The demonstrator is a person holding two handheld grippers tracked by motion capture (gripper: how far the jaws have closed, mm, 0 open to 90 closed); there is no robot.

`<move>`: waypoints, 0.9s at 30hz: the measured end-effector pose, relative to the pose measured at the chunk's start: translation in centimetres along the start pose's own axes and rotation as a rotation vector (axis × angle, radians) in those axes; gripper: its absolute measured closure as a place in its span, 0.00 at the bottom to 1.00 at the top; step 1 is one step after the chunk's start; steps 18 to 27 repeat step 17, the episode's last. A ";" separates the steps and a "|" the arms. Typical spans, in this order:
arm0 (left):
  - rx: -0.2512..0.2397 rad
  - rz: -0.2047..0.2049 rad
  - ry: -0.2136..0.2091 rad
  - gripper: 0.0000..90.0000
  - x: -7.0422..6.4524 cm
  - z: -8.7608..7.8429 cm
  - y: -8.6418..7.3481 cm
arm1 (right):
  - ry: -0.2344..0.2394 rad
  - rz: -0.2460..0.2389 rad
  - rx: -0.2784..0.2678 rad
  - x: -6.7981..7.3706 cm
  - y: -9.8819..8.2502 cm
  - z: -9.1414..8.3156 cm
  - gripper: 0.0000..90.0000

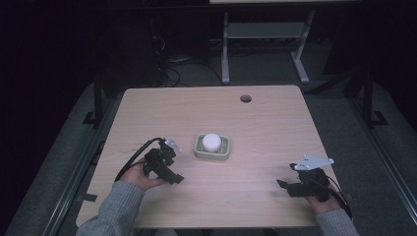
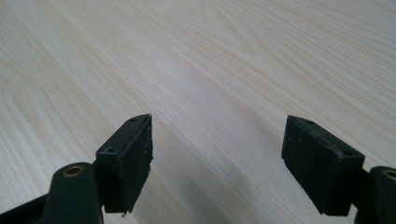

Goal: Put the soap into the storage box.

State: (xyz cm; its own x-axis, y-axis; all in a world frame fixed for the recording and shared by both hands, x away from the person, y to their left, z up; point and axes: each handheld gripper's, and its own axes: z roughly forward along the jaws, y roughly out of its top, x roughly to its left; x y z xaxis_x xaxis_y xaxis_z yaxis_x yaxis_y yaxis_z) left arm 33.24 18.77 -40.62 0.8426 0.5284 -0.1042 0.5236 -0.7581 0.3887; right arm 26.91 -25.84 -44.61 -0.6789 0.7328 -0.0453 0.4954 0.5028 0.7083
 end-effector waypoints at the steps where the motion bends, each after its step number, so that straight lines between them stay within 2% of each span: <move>1: -0.001 -0.004 -0.003 0.25 0.0 0.1 -0.2 | 0.000 0.000 0.000 0.0 0.0 0.0 0.27; 7: 0.000 -0.012 -0.005 0.25 0.0 0.0 -1.3 | -0.002 0.000 -0.001 0.0 0.0 0.0 0.27; 12: -0.009 -0.018 0.009 0.25 -0.1 -0.1 -2.3 | -0.001 -0.003 0.000 0.0 0.0 0.0 0.27; 17: -0.018 -0.028 0.000 0.25 -0.2 0.1 -3.0 | -0.006 -0.010 -0.001 0.0 0.0 0.0 0.27; 27: -0.018 -0.028 0.000 0.25 -0.2 0.1 -3.0 | -0.006 -0.010 -0.001 0.0 0.0 0.0 0.27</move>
